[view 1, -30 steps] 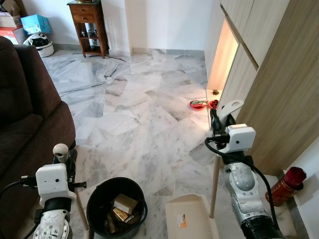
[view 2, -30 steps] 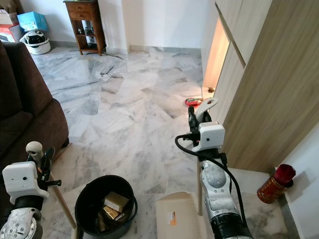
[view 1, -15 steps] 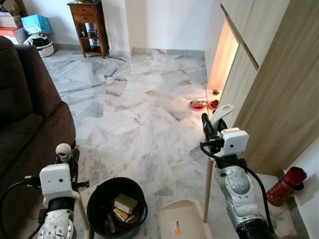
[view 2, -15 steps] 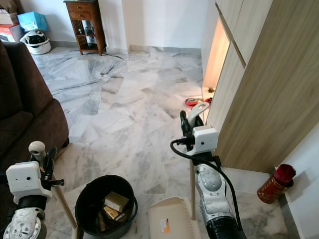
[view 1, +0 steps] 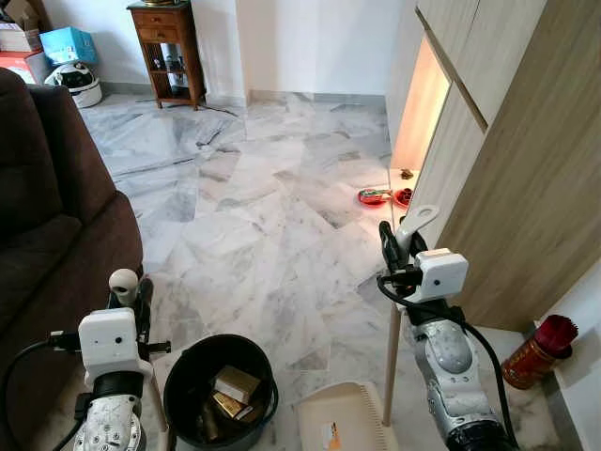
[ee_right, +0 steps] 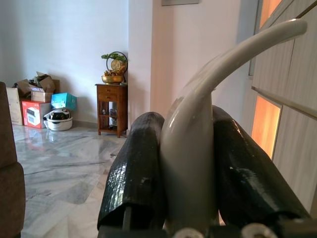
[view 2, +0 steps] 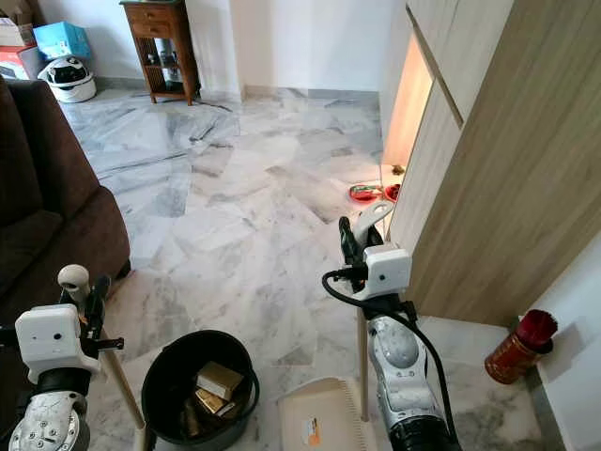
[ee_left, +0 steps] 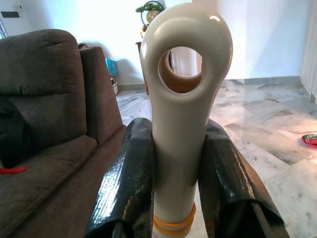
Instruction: Sweep floor
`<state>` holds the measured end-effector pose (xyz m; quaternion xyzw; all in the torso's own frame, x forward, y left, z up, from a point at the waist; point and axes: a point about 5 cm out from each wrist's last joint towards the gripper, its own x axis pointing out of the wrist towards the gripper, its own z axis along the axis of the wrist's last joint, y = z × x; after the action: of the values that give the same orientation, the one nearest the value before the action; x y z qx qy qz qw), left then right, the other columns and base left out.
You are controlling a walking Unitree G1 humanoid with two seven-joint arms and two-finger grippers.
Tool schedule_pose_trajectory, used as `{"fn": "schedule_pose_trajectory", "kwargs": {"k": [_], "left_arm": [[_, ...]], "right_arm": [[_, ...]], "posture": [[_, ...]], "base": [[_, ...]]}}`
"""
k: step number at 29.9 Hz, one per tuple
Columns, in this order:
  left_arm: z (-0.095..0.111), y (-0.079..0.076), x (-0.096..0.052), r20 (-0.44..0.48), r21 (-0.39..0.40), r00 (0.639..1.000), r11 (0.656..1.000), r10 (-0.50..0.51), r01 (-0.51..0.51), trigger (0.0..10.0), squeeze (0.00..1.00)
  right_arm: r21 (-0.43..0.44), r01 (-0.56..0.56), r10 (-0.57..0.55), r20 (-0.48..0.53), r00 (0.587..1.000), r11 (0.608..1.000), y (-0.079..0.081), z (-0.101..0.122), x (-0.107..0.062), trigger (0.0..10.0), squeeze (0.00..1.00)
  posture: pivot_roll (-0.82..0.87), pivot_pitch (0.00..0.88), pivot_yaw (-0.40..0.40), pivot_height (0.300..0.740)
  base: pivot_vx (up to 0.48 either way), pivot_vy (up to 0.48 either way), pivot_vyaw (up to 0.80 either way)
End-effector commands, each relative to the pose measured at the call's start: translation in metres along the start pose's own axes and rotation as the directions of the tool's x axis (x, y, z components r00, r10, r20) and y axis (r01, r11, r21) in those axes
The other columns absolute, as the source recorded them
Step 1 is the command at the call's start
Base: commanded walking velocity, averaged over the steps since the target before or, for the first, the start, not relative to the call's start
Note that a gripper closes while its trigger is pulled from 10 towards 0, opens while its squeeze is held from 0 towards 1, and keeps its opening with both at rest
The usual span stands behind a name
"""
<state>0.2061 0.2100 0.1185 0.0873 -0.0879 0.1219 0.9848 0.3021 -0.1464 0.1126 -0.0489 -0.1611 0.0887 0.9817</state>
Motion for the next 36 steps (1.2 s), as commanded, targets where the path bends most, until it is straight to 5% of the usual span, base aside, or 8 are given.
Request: {"fn": "schedule_pose_trajectory", "kwargs": {"k": [1,25,36], "left_arm": [[0.0115,-0.0044,0.0041,0.068,-0.008,0.998,1.0,-0.009,0.009,10.0,0.0],[0.0133,-0.0048,0.0035,0.075,0.005,0.997,1.0,-0.005,0.005,10.0,0.0],[0.0133,-0.0047,0.0036,0.08,0.005,0.997,1.0,-0.007,0.007,10.0,0.0]], "right_arm": [[-0.002,0.0,0.0,0.043,0.999,1.0,-0.0016,0.0097,0.0043,10.0,0.0],[-0.013,-0.001,0.002,0.041,0.999,1.0,-0.0055,0.0104,0.0056,10.0,0.0],[-0.02,-0.003,0.004,0.043,0.999,1.0,-0.0077,0.0099,0.0068,10.0,0.0]], "posture": [[0.11,0.0,0.003,0.74],[0.12,0.0,-0.005,0.74],[0.12,0.0,-0.002,0.74]], "base": [[0.0,0.0,0.0],[0.0,0.0,0.0],[-0.253,0.0,0.0]]}}
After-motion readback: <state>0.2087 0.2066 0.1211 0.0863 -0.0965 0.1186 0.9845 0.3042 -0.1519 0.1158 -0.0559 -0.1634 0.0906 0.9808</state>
